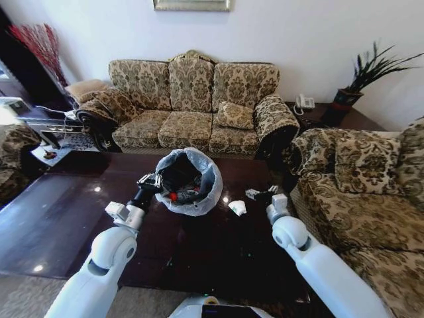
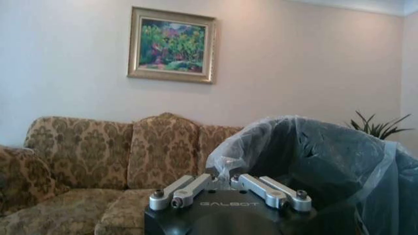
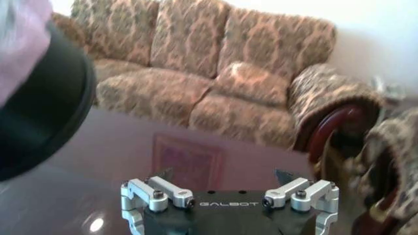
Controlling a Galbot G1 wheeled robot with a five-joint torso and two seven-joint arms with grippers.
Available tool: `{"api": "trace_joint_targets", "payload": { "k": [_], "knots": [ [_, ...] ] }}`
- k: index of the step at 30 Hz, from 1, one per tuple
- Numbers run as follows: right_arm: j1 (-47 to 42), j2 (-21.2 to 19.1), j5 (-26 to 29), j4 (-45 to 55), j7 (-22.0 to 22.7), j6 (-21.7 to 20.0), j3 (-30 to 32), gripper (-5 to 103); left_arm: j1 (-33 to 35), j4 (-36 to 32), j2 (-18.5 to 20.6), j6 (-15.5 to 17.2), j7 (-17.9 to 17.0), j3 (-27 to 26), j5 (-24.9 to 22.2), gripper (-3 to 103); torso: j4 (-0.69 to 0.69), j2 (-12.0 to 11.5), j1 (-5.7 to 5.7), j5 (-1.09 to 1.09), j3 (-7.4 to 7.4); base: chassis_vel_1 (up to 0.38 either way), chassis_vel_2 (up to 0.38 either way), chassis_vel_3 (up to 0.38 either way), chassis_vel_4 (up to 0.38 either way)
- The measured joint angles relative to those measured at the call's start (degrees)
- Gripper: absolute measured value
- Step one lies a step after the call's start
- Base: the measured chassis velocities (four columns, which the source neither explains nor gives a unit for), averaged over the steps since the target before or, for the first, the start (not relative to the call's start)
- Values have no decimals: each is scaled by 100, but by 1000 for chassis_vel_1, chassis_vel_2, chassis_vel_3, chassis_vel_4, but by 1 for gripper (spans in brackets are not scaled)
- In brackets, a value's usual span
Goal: Move to the front of the table and place the trash on the table into the trash bin.
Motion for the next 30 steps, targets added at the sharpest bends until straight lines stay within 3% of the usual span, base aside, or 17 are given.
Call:
{"api": "trace_joint_targets", "payload": {
  "k": [7, 9, 13, 18, 30],
  "knots": [
    [198, 201, 130, -740, -353, 98, -250, 100, -41, -29, -23, 91, -38, -16, -2, 3, 2, -1, 8, -1, 3, 24, -2, -11, 11],
    [399, 384, 195, -1390, -625, 235, -370, 100, -95, -85, -67, 213, -101, -7, 4, 3, 2, -3, 13, 3, 6, 0, 0, 0, 0],
    [623, 584, 281, -1930, -704, 295, -431, 100, -133, -107, -77, 298, -117, -12, 4, 3, -1, -3, 12, 2, 5, 0, 0, 0, 0],
    [727, 745, 386, -2179, -663, 302, -455, 100, -94, -122, -70, 298, -128, -97, -3, 3, 2, -3, 10, 2, 4, 0, 0, 0, 0],
    [524, 713, 535, -2158, -798, 304, -411, 102, -167, -33, -35, 288, -108, -48, -22, 3, 0, -3, 9, 1, 4, 0, 0, 0, 0]
  ]
}}
